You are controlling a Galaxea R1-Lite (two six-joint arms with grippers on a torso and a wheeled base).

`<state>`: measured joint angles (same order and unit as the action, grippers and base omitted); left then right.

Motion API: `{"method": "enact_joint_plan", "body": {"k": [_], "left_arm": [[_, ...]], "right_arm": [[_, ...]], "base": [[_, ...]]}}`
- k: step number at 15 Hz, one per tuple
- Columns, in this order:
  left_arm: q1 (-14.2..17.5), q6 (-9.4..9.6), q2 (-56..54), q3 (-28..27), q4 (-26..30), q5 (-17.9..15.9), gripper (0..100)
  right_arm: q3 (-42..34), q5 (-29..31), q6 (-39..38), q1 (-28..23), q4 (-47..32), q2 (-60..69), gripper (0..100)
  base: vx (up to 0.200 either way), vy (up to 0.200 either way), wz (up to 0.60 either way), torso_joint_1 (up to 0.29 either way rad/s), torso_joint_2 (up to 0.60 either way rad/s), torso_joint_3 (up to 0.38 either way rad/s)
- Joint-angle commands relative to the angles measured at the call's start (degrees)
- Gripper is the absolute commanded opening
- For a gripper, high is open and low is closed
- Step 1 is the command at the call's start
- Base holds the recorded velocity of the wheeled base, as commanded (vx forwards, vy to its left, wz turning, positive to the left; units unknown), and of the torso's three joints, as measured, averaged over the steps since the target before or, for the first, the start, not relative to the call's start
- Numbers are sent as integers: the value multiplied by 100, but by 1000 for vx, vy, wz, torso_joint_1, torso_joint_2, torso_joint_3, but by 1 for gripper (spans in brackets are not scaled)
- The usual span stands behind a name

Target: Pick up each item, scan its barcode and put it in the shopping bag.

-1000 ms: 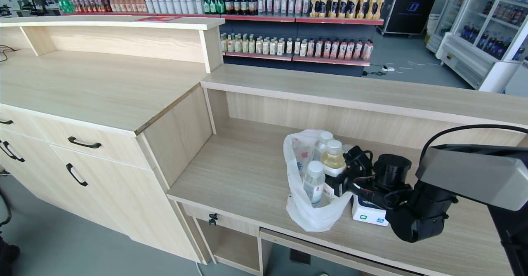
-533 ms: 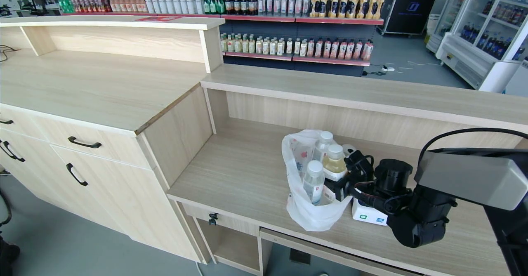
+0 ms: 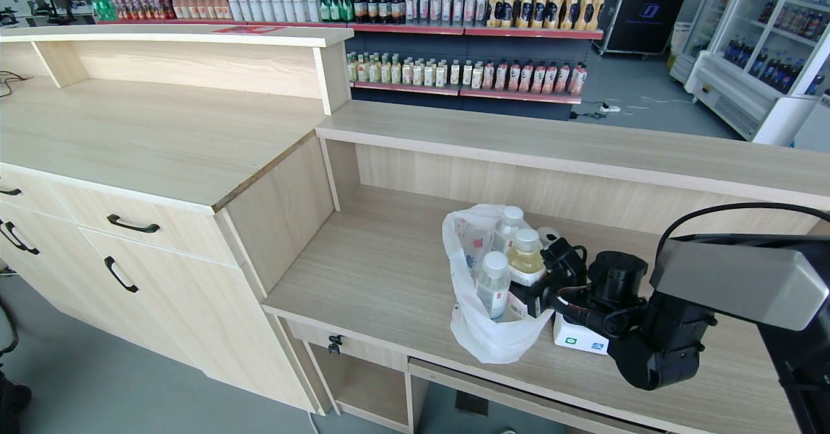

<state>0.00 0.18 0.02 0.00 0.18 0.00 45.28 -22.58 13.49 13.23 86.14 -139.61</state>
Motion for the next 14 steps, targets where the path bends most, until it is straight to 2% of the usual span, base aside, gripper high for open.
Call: {"method": "enact_joint_plan", "body": {"k": [1, 14], "left_arm": [[0, -1, -2, 0, -1, 0, 100], [0, -1, -2, 0, -1, 0, 100]], "right_arm": [[8, -1, 4, -31, -9, -67, 0], [333, -1, 39, -101, -62, -313, 0]], "base": [[0, 0, 0, 0, 0, 0], [0, 0, 0, 0, 0, 0]]}}
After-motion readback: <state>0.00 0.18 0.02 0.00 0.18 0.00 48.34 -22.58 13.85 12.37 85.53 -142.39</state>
